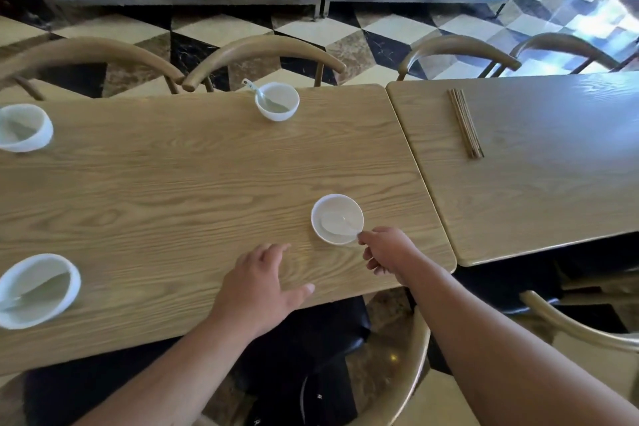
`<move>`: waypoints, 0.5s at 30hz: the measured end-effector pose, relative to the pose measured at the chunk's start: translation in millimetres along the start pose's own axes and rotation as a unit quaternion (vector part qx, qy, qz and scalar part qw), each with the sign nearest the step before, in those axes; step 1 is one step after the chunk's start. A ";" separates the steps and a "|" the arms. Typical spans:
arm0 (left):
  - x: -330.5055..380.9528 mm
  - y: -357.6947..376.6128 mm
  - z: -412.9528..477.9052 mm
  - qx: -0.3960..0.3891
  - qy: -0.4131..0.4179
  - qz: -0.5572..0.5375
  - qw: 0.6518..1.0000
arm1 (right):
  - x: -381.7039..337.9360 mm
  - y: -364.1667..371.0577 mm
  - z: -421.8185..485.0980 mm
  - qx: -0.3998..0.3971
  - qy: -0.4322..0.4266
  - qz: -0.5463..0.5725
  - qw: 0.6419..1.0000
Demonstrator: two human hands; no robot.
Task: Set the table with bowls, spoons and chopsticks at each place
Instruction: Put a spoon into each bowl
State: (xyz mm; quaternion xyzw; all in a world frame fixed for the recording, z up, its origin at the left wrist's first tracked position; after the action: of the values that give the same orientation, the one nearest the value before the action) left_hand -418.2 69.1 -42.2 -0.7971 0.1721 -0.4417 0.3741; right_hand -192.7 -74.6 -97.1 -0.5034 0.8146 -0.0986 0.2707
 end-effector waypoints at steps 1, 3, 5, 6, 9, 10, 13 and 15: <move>-0.4 -0.7 1.2 -0.001 -0.003 0.006 1.000 | 0.4 -0.4 0.5 0.000 -0.002 0.002 1.000; 1.0 -4.4 3.1 -0.001 -0.011 0.019 1.000 | 0.7 -2.6 -1.6 -0.007 -0.003 0.007 1.000; 6.7 -10.1 6.1 -0.002 -0.020 0.031 0.999 | 0.6 -8.7 -4.6 -0.013 0.002 0.000 1.000; 11.4 -13.8 8.9 0.000 -0.021 0.040 0.999 | 0.3 -14.2 -4.3 -0.013 0.004 -0.010 1.000; 38.5 -26.8 26.9 0.011 -0.014 0.071 0.997 | -6.9 -45.4 1.0 0.018 -0.015 -0.064 0.998; 51.4 -30.9 36.8 0.018 -0.010 0.082 0.996 | -12.8 -62.9 0.8 0.047 -0.037 -0.092 0.994; 97.3 -36.4 78.0 0.054 0.008 0.114 0.992 | -35.3 -127.2 -2.3 0.166 -0.148 -0.189 0.957; 131.0 -30.7 111.1 0.068 0.019 0.129 0.989 | -47.3 -168.2 0.6 0.220 -0.216 -0.255 0.916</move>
State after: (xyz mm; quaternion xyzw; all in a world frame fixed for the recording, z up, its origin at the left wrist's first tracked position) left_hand -255.3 59.5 19.6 -0.7326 0.2503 -0.4151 0.4779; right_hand -47.0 -112.8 -8.5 -0.6304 0.5380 -0.2297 0.5103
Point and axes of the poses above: each hand's wrist, its own z-axis towards the middle knuckle, its own y-axis out of the palm, x = y × z, the point moved 8 cm from there along z, towards the middle knuckle, and after that the axes turned 12 degrees about y, right-handed, at the moved point
